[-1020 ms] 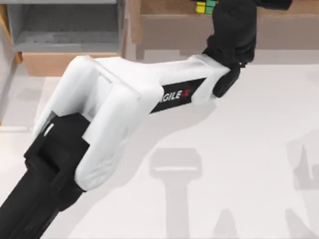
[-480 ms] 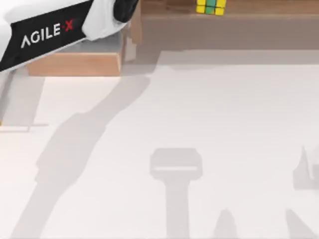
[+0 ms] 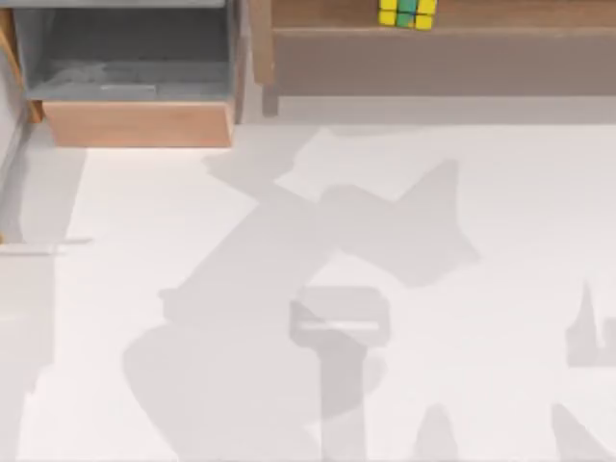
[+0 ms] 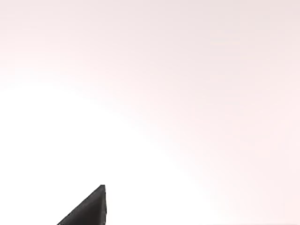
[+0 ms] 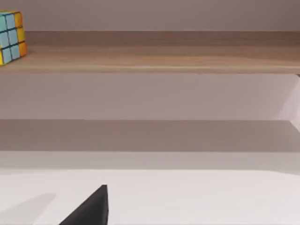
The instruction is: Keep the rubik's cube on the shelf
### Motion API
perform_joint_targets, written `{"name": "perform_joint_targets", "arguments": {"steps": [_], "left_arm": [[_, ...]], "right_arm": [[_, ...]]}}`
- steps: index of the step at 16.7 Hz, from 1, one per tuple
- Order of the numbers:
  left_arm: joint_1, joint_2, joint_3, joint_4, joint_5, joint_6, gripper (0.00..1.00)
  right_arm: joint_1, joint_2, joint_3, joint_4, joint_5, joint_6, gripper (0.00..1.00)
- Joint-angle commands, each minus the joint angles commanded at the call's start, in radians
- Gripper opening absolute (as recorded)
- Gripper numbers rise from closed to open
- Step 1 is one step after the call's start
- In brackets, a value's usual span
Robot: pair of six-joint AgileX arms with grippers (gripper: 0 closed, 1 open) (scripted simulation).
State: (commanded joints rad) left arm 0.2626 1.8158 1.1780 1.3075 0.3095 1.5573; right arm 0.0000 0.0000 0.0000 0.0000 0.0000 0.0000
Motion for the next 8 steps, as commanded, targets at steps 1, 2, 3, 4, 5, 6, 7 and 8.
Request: {"name": "perform_joint_targets", "arguments": {"steps": [1, 2, 3, 4, 5, 6, 7, 8], "left_arm": [[0.095, -0.008, -0.077, 0.035, 0.045, 0.046, 1.0], [0.18, -0.011, -0.154, 0.069, 0.089, 0.083, 1.0], [0.255, -0.011, -0.231, 0.103, 0.131, 0.11, 1.0], [0.32, -0.007, -0.306, 0.134, 0.172, 0.128, 1.0], [0.375, 0.001, -0.38, 0.163, 0.213, 0.137, 1.0], [0.42, 0.014, -0.45, 0.188, 0.252, 0.139, 1.0], [0.453, 0.033, -0.515, 0.207, 0.29, 0.131, 1.0], [0.475, 0.056, -0.574, 0.221, 0.326, 0.118, 1.0]], "right_arm": [[0.0, 0.0, 0.0, 0.0, 0.0, 0.0, 1.0], [0.0, 0.0, 0.0, 0.0, 0.0, 0.0, 1.0], [0.0, 0.0, 0.0, 0.0, 0.0, 0.0, 1.0], [0.0, 0.0, 0.0, 0.0, 0.0, 0.0, 1.0], [0.0, 0.0, 0.0, 0.0, 0.0, 0.0, 1.0], [0.0, 0.0, 0.0, 0.0, 0.0, 0.0, 1.0], [0.0, 0.0, 0.0, 0.0, 0.0, 0.0, 1.0], [0.0, 0.0, 0.0, 0.0, 0.0, 0.0, 1.0]]}}
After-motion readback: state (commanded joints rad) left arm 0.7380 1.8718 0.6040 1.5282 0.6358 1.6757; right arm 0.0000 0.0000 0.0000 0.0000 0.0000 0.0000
